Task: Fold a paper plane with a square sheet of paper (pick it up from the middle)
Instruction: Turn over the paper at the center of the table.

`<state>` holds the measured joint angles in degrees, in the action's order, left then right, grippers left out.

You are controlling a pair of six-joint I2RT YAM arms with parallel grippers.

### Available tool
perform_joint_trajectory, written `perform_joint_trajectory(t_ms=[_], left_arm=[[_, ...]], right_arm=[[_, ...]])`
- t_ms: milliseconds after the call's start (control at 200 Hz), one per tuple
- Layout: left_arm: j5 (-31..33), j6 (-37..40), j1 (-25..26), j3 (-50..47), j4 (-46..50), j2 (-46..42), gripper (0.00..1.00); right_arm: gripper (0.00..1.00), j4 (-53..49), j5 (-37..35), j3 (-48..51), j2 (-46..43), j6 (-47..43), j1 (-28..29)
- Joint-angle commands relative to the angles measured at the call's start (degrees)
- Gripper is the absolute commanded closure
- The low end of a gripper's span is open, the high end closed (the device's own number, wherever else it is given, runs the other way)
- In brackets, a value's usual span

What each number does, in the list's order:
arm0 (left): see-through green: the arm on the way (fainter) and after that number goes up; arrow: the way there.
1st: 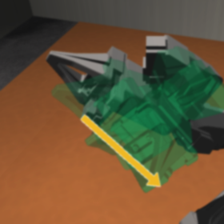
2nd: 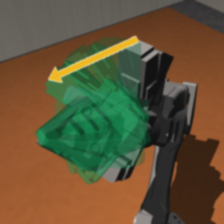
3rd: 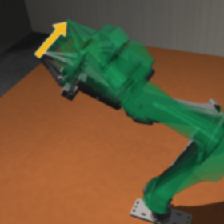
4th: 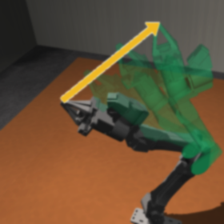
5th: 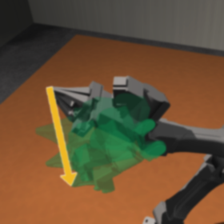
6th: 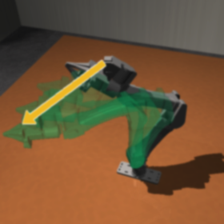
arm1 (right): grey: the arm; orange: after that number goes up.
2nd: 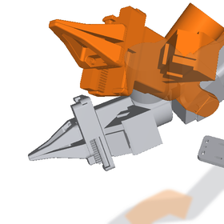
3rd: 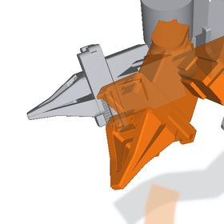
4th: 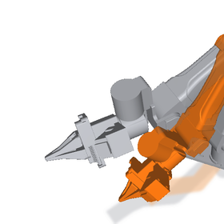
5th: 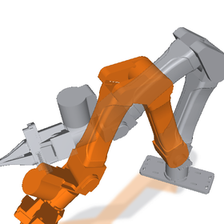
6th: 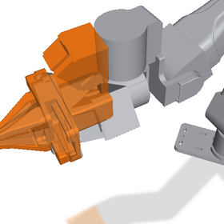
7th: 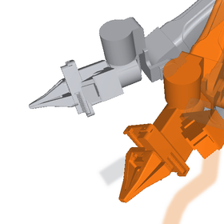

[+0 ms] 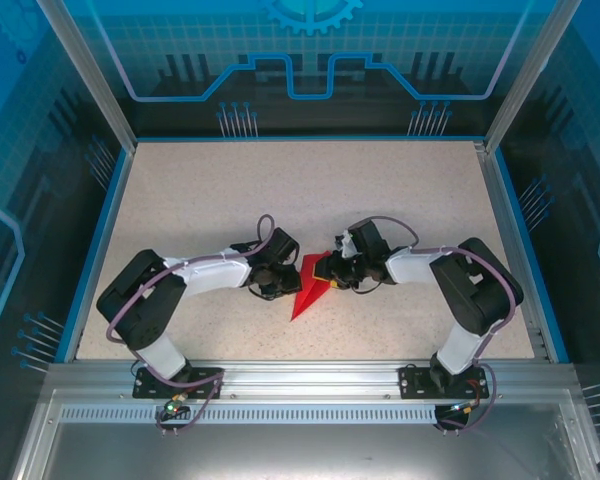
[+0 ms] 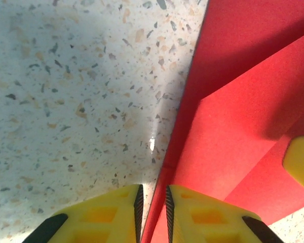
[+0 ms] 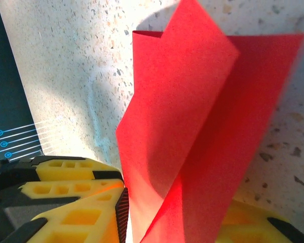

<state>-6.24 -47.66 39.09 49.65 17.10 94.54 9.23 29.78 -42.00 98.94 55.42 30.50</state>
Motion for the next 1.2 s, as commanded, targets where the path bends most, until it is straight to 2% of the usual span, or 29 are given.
perform_joint_trajectory(t_ms=[0,365,485,640,825,1040,1125,1195], left_arm=[[0.2,-0.5,-0.5,-1.0,-0.5,-2.5,0.77],[6.0,-1.4,-0.5,-3.1,3.3,-9.6,0.76],[9.0,-2.4,-0.5,-4.6,4.8,-13.0,0.75],[11.5,-3.5,-0.5,-7.0,5.6,-17.0,0.75],[14.1,-4.1,-0.5,-8.2,7.5,-20.6,0.73],[20.8,-7.2,-0.6,-10.8,10.6,-27.1,0.72],[22.9,-8.1,-0.6,-12.3,11.0,-30.3,0.70],[23.6,-8.3,-0.7,-13.5,11.1,-32.5,0.68]], right_arm=[[0.67,-0.2,1.4,-2.0,1.6,-1.7,0.8],[0.85,-4.8,0.4,-4.8,1.3,-5.1,1.0],[0.90,-11.6,-2.1,-7.2,-1.4,-9.1,1.3],[0.93,-25.7,-8.6,-13.0,-5.6,-16.2,2.1],[0.95,-47.5,-24.5,-23.0,-8.5,-24.3,4.4],[0.95,-75.2,-57.0,-36.6,-6.5,-23.9,9.4],[0.95,-81.0,-63.8,-39.8,-4.9,-22.4,10.8],[0.94,-83.7,-65.9,-41.3,-3.0,-21.2,11.4]])
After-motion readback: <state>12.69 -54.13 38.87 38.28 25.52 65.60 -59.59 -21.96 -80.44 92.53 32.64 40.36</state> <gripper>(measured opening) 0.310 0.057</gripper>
